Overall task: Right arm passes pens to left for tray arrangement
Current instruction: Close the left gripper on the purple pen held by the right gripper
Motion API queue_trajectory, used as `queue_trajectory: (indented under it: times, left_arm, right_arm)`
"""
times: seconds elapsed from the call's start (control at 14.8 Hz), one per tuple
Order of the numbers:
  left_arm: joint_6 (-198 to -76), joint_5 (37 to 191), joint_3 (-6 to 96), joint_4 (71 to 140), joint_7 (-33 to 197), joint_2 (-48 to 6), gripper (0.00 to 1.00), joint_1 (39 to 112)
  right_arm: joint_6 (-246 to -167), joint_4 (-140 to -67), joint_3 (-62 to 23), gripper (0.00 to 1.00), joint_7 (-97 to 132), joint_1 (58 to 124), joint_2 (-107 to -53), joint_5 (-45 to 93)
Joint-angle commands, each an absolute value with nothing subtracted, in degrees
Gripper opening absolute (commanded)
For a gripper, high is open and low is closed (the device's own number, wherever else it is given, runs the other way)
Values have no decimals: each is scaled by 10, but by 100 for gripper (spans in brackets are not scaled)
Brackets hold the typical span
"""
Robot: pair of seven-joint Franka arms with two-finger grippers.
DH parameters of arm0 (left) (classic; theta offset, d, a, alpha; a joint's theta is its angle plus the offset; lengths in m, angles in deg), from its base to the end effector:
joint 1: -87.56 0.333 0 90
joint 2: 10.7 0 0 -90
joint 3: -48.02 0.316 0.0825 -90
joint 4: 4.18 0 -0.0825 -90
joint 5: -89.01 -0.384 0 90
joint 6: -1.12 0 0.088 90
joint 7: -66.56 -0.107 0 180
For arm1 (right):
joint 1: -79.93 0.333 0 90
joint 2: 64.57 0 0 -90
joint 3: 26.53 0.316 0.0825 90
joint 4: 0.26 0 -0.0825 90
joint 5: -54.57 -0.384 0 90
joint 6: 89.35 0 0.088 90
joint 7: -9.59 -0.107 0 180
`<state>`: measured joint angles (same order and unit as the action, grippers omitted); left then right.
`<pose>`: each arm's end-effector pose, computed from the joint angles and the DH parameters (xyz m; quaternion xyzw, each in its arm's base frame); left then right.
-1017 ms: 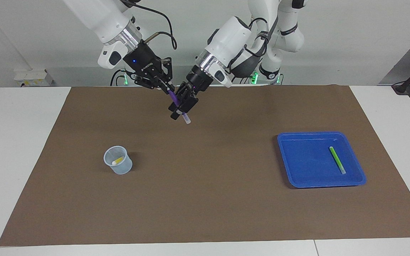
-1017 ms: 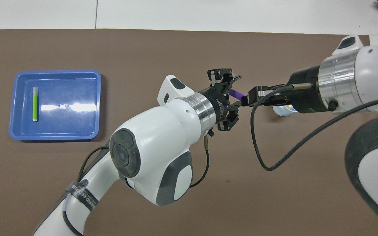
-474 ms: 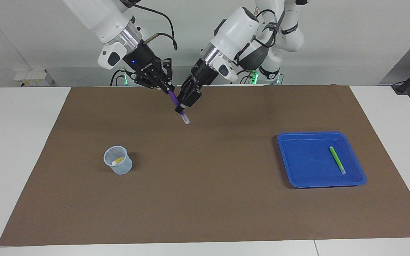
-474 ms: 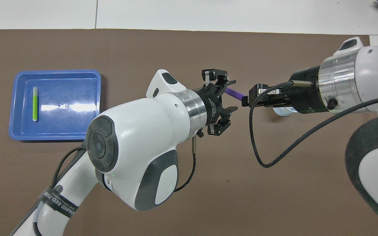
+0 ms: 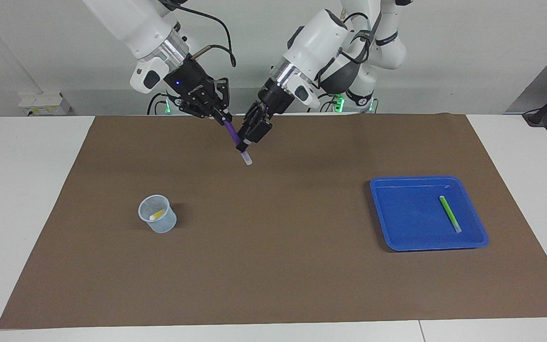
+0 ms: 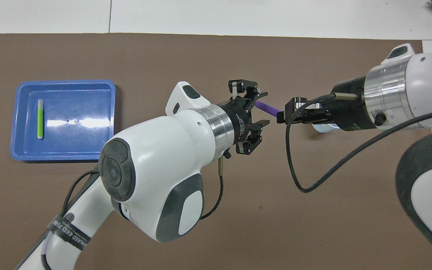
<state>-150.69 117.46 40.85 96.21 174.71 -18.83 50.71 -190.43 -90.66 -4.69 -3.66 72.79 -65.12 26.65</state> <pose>0.4818 -0.4408 0.5702 0.6758 0.6146 -0.1041 0.3933 0.5472 0.1850 0.6453 -0.9665 0.0131 -0.0251 0.2553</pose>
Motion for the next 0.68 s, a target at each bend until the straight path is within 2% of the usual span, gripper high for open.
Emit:
queue_trajectory:
  times: [0.0, 0.27, 0.47, 0.61]
  left_arm:
    - [-1525, 1178, 412, 972, 1738, -184, 61, 500]
    - [-1526, 1178, 412, 972, 1740, -184, 54, 498]
    - [-1526, 1178, 412, 972, 1743, -185, 31, 498]
    - [-1526, 1178, 412, 972, 1741, -185, 6, 497]
  right_arm:
    - [-1895, -904, -44, 0, -46, 721, -650, 265]
    - [-1895, -904, -44, 0, -48, 721, -650, 265]
    - [-1895, -904, -44, 0, -48, 722, -650, 265]
    - [-1895, -904, -44, 0, -48, 723, -650, 265]
